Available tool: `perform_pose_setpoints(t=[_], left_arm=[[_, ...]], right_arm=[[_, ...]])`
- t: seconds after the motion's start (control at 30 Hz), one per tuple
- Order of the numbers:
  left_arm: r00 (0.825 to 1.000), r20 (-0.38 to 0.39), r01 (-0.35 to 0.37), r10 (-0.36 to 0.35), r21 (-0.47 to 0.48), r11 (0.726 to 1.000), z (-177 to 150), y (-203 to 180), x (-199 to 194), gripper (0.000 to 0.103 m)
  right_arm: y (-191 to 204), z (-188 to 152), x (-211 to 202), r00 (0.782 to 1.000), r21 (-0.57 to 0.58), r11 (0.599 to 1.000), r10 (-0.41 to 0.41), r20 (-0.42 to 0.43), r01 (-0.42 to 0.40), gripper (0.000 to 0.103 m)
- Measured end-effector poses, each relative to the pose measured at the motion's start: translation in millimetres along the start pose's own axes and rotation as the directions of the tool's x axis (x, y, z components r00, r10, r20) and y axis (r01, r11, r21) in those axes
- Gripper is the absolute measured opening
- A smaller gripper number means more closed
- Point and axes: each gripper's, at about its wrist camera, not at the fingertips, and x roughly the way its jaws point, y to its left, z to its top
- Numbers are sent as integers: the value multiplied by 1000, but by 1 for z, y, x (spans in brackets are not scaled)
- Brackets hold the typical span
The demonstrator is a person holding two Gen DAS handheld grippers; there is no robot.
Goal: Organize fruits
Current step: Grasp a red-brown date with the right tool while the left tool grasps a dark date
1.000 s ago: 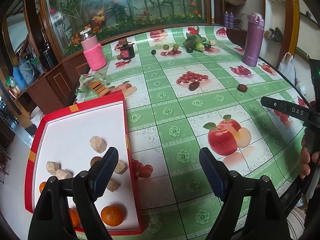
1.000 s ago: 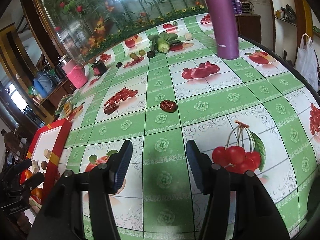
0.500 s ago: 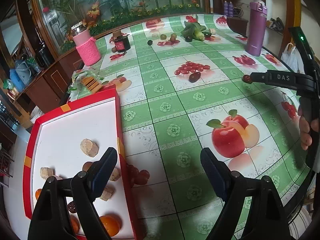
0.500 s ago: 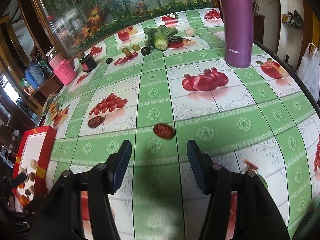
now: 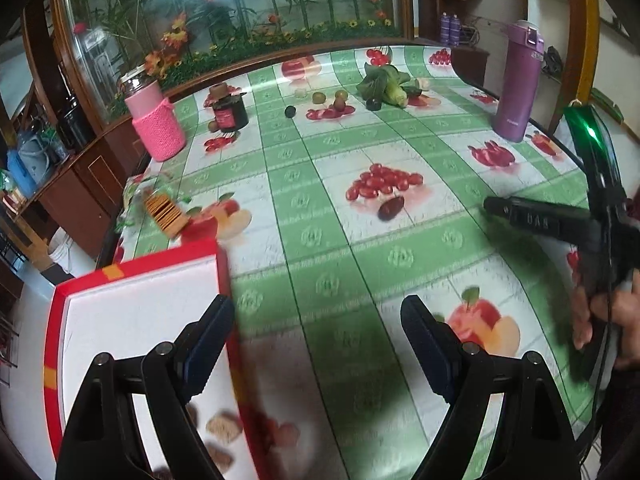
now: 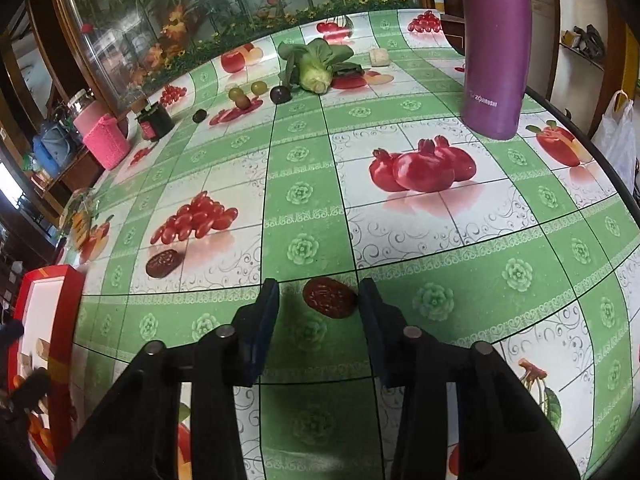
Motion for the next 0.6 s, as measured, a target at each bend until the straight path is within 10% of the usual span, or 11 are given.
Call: perform_pose_setpoints(t=[0.6], left_arm=[[994, -93, 56, -49, 67, 996, 44, -36, 73, 85]], right_arm=[[-22, 3, -5, 998, 88, 995, 30, 55, -34, 31]])
